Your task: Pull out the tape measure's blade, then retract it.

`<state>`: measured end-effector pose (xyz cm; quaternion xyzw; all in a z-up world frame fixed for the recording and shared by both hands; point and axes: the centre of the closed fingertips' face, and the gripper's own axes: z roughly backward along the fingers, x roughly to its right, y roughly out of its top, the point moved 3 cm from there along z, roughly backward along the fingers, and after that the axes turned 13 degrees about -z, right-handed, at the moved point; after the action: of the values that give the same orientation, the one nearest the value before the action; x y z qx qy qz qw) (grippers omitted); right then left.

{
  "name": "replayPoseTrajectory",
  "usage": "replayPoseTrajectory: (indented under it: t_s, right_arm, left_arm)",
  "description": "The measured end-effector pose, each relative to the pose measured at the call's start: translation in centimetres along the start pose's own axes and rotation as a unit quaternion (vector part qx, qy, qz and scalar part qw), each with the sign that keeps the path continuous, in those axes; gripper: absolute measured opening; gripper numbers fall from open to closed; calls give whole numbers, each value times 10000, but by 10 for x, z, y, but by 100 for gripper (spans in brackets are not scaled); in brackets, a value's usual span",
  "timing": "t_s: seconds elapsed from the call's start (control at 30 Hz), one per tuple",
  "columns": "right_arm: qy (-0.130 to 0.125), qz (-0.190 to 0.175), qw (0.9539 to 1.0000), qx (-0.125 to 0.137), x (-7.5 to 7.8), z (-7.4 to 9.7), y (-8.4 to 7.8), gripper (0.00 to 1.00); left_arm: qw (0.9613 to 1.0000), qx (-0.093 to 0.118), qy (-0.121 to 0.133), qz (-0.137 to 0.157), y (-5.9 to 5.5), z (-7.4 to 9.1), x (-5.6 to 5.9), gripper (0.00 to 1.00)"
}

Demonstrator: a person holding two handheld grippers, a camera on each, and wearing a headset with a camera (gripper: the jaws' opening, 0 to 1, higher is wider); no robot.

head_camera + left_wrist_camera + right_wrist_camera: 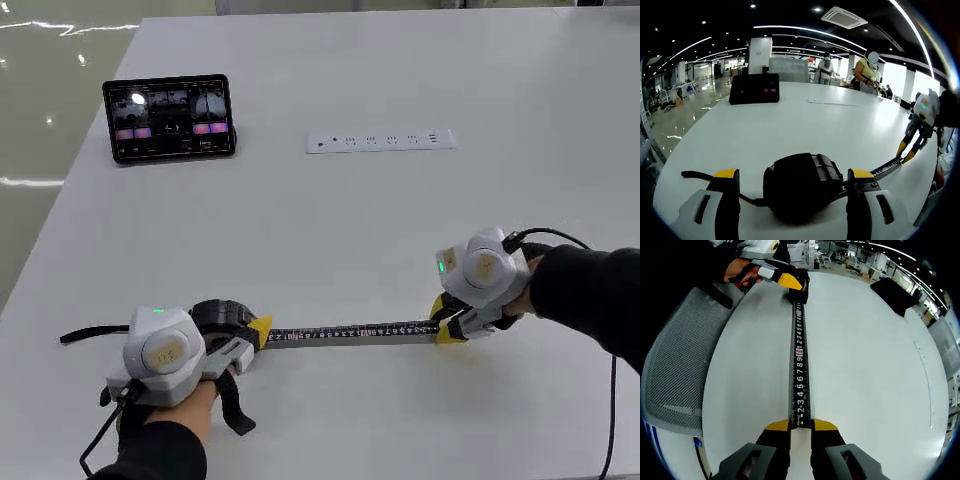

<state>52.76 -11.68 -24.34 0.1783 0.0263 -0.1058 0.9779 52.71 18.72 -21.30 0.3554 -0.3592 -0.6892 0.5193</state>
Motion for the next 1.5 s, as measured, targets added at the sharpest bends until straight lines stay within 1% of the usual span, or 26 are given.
replayPoseTrajectory:
  t_s: [0.07,0.13,0.23,0.3,0.37,0.4,0.53,0.67,0.7,0.87,1.03,1.1,1.27,1.37,1.5]
  right_arm:
    - [11,41,10000,-89,0,0,1,11]
    - [25,-12,9999,-124,1,0,1,11]
    - [35,-100,9998,-138,2,0,1,11]
    - [35,-122,9998,-125,1,0,1,10]
    - [45,-129,9999,-82,2,0,1,10]
    - [49,-150,9999,-46,2,0,0,10]
    - [48,-277,9996,0,2,1,1,10]
    - [59,-288,9996,11,2,0,2,9]
    - [71,-337,9994,26,2,0,3,9]
    - [100,-272,9996,-74,2,-1,4,9]
    - [104,-373,9992,-123,2,-1,5,9]
    - [103,-310,9994,-134,1,-1,5,9]
    - [121,-325,9993,-132,3,-1,5,9]
    - [120,-246,9995,-138,2,-1,6,9]
    - [82,-324,9993,-193,2,-2,8,9]
  left_arm:
    - [10000,-18,3,22,0,0,0,82]
    - [10000,-48,-52,25,0,-1,2,79]
    - [9999,-49,-108,-13,2,-3,6,71]
    - [9999,-86,-130,-3,2,-5,7,69]
    - [9998,-117,-161,-88,3,-5,10,65]
    - [9995,-172,-160,-193,2,-6,11,64]
    - [9993,-209,-190,-237,0,-5,9,63]
    - [9985,-380,-216,-329,-1,-6,9,61]
    - [9986,-366,-220,-324,-1,-6,9,61]
    - [9985,-388,-257,-304,-1,-6,8,60]
    - [9983,-425,-276,-289,-1,-7,8,61]
    - [9982,-443,-275,-291,-1,-7,9,61]
    - [9982,-439,-283,-292,-1,-7,9,61]
    - [9983,-427,-280,-287,-1,-8,9,61]
    - [9981,-455,-300,-279,-1,-8,9,61]
